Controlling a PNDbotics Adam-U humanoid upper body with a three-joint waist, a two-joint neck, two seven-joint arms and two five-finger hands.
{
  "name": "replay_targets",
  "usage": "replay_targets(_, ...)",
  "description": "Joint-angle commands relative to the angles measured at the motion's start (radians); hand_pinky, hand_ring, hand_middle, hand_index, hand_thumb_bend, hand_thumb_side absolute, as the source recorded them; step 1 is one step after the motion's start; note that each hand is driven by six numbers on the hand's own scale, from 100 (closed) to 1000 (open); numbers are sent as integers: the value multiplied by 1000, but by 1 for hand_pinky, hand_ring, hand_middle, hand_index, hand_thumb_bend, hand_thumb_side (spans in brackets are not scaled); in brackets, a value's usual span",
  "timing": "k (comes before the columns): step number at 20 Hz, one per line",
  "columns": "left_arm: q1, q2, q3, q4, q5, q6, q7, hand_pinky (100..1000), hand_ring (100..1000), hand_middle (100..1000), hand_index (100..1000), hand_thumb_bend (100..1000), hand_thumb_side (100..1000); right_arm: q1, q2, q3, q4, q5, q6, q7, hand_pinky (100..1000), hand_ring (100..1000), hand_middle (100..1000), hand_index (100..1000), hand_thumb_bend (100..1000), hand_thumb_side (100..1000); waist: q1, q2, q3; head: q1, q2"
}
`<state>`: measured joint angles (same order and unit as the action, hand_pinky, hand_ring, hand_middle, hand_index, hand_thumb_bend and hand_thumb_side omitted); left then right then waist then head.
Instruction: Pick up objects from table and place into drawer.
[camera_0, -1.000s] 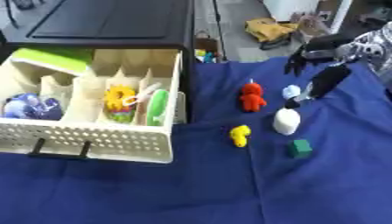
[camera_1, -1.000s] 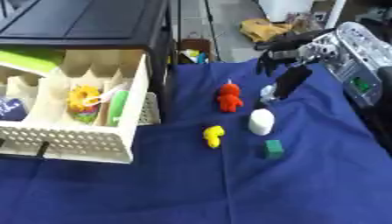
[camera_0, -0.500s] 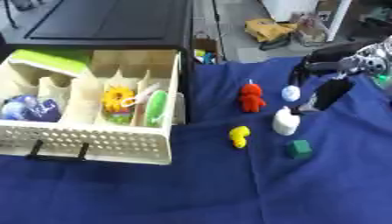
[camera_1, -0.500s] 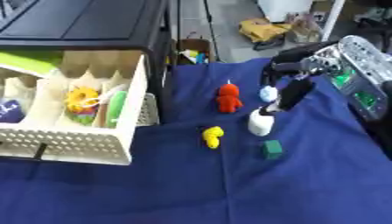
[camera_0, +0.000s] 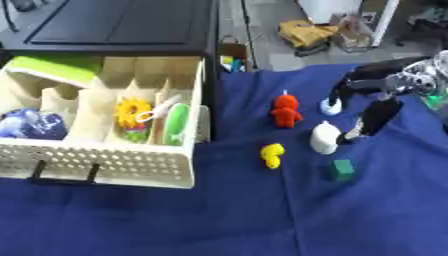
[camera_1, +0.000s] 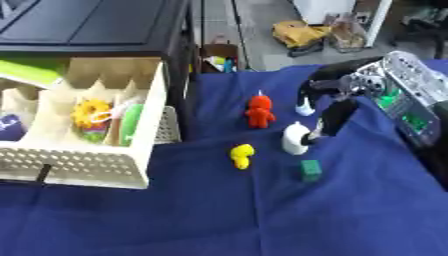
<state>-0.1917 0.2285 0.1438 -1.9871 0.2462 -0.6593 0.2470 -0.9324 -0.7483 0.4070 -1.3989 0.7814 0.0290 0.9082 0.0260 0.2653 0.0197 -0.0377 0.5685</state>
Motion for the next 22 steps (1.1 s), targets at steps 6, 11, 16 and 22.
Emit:
replay_targets(6,-10,10,-1,-13,3,2,-4,498,711,725,818,409,1000,-8,-22,6,8,43,3,-1,750,836,656,835,608,463,0,-10,2,-5,-14)
replay_targets(11,-12,8,-1,-13,4,2,-4,496,711,725,817,406,1000,0,-10,11,33,87,8,-1,753,843,662,837,602,482,0,-9,6,-8,-16)
replay_targets(16,-14,5,-1,-13,4,2,-5,494,712,725,818,404,1000,6,3,11,50,109,7,-1,752,842,654,833,590,508,2,-5,5,-11,-18)
replay_targets(22,-14,0,-3,-13,4,4,-8,493,713,726,818,403,1000,7,21,-1,63,147,31,-1,751,842,651,830,556,535,4,-4,8,-18,-22)
